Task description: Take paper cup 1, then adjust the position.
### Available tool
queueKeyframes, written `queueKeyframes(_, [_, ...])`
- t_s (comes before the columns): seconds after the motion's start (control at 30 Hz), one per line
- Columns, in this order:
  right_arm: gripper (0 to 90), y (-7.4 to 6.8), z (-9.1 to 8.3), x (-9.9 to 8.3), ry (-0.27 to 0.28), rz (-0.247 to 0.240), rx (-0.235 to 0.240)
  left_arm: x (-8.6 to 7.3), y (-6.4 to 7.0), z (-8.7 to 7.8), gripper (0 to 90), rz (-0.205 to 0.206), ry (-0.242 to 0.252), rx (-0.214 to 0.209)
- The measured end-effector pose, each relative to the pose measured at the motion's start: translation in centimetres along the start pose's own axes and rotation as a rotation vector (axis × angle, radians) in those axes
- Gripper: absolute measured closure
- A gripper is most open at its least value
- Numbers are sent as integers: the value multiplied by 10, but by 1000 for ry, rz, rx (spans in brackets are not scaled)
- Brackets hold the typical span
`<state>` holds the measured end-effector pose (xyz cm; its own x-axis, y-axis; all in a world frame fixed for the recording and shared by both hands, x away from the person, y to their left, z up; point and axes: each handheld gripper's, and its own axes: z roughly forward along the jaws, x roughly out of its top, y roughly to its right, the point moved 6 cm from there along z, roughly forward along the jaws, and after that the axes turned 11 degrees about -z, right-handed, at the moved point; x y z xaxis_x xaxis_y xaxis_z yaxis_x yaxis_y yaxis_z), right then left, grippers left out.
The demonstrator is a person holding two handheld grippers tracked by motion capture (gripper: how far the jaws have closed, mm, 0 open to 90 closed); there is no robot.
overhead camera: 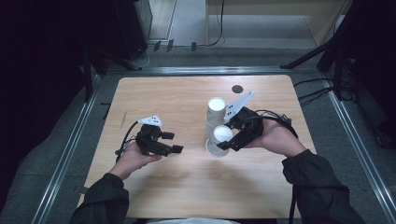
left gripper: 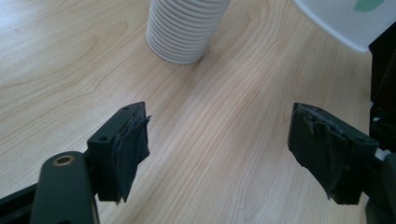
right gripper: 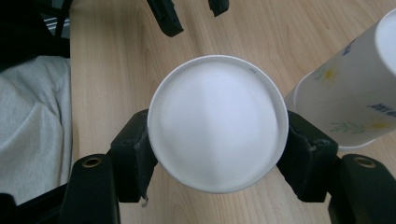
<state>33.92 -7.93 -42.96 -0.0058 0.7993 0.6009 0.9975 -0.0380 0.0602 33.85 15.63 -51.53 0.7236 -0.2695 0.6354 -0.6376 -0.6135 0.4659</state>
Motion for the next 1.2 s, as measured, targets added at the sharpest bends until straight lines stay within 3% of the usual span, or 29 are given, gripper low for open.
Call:
queueKeyframes(0.23, [354, 2, 14, -12, 12, -4, -11, 0, 4, 4, 185, 27, -14, -6])
queueKeyframes(0.4, [355, 4, 34, -29, 47, 39, 2, 0, 9, 8, 180, 52, -14, -16])
queueKeyframes(0.67, [355, 5, 50, -39, 94, 96, 27, 1, 12, 14, 182, 67, -26, -23])
queueKeyframes(0.83, [355, 4, 56, -40, 95, 92, 49, 1, 16, 17, 180, 81, -29, -29])
queueKeyframes(0.97, [355, 5, 61, -37, 129, 94, 68, 3, 18, 19, 141, 80, -26, -28])
queueKeyframes(1.2, [355, 4, 59, -30, 195, 101, 74, 4, 25, 22, 134, 93, -23, -64])
